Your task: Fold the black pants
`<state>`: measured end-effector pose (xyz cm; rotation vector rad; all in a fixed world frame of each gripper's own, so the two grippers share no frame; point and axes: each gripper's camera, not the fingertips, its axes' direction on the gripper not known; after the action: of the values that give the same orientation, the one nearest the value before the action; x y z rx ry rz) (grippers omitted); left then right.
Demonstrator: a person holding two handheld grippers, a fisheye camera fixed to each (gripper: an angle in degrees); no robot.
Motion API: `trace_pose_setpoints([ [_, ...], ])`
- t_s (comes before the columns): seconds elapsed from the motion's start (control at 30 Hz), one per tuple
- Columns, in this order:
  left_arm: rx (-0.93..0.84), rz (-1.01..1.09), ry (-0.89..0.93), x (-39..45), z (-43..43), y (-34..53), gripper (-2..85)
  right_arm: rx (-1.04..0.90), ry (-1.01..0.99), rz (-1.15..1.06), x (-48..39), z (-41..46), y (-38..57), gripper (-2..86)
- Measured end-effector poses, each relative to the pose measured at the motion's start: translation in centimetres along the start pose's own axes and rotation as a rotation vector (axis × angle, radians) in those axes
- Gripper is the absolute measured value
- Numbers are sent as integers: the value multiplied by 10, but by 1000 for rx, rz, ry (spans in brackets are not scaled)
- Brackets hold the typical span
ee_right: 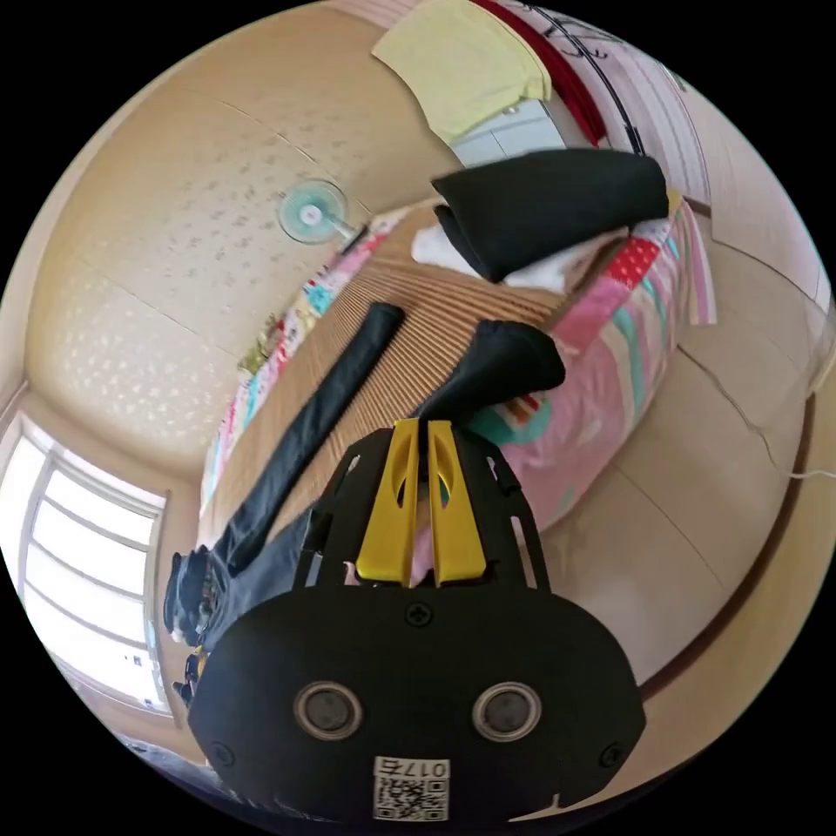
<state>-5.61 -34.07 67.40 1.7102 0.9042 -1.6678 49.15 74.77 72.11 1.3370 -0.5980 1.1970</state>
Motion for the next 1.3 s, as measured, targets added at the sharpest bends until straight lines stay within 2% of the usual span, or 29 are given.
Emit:
trace_pose_setpoints([
  [0.1, 56, 54, 73, 29, -9, -8, -8, 80, -9, -48, -44, -10, -22, 20],
  [0.17, 85, 130, 79, 64, 0, -34, -5, 62, 12, -100, -81, 4, -52, 22],
  [0.27, 101, 184, 66, 105, 41, -85, 6, -18, 80, -205, -151, 65, -114, 31],
  [0.33, 94, 149, 30, 118, 80, -123, 30, -103, 134, -266, -189, 119, -151, 41],
  [0.43, 231, 40, -29, 119, 121, -153, 47, -231, 201, -267, -224, 191, -172, 71],
  [0.5, 273, 79, -60, 133, 136, -149, 51, -243, 108, -339, -241, 217, -150, 56],
  [0.6, 54, 335, -80, 177, 193, -123, 51, -281, 112, -522, -250, 260, -95, 28],
  [0.67, -148, 523, -260, 205, 247, -91, 48, -360, 212, -588, -239, 300, -58, 17],
  [0.73, -259, 609, -454, 211, 284, -70, 39, -511, 369, -594, -216, 351, -23, 11],
  [0.77, -361, 645, -586, 209, 310, -60, 29, -416, 376, -640, -211, 352, -1, 8],
  [0.8, -410, 673, -641, 207, 321, -55, 23, -351, 420, -650, -211, 345, 16, 7],
  [0.83, -462, 750, -712, 205, 335, -43, 12, -354, 449, -655, -211, 345, 25, 6],
  [0.93, -402, 883, -762, 211, 332, -21, -6, -336, 575, -673, -213, 338, 66, 4],
  [1.3, -421, 738, -725, 204, 280, -8, -10, -292, 531, -583, -156, 249, 204, 3],
])
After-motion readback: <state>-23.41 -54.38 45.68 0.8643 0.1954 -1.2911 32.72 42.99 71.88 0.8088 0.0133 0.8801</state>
